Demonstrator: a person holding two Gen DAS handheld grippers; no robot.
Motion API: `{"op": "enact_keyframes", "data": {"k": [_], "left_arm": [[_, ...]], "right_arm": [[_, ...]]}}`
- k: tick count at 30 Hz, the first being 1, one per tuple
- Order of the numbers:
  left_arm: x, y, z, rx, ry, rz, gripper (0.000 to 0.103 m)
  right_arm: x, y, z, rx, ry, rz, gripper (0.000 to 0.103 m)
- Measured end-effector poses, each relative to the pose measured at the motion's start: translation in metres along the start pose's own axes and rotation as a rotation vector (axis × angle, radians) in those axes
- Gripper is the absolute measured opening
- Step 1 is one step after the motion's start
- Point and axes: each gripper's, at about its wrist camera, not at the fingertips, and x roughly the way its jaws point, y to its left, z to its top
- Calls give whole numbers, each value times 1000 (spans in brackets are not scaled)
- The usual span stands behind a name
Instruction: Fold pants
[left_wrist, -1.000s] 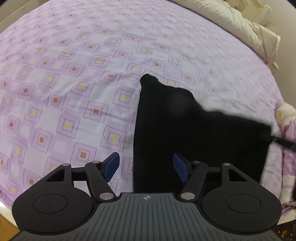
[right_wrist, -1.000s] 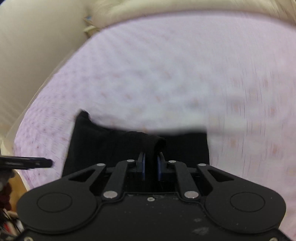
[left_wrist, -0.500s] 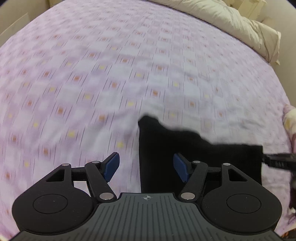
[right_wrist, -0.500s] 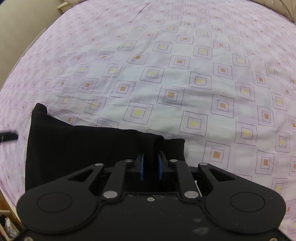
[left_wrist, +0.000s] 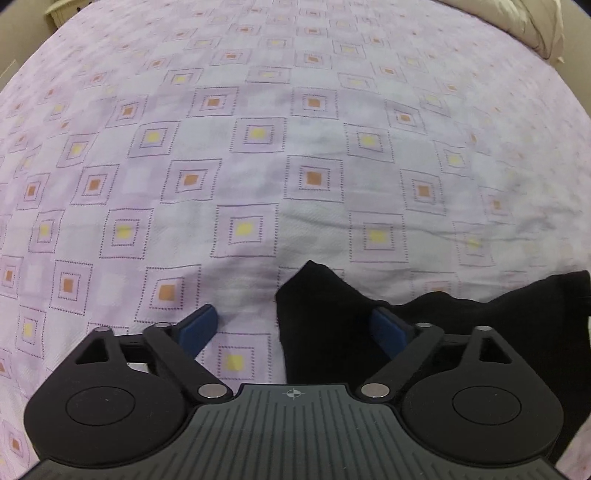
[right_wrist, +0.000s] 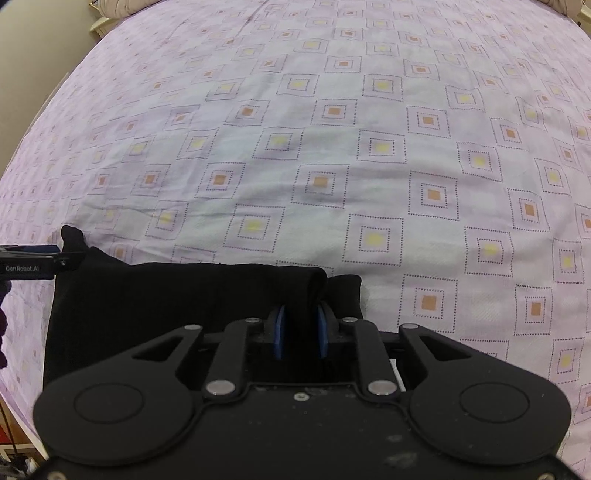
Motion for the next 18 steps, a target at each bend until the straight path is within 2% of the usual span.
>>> {"op": "enact_keyframes", "data": {"k": [3,9,10,11,13,15,18], "left_arm": [[2,13,-3,-81,2,-12,96],[-5,17,-7,-130,-25,-4,95],[-12,18,-9,-152,-51,2,94],[-21,24,-5,-174,-85,22,84],[-45,28,-12,-217,-145,59,82],[-64,26,-19,-220,-174,33,81],[-82,5,-36,-128,-177,-19,81]], "right_arm": [[0,0,-3,-4,-10,-5,19],[1,-1,-7,-3,-34,-17,18],[0,1,-8,-14,-38,-24,19],[-1,3,-9,-20,-43,-30,19],[-3,4,-12,-26,-57,-39,19],[-4,6,-15,-35,-77,-51,19],[-4,12,-19,-57,-104,-75,20]]}}
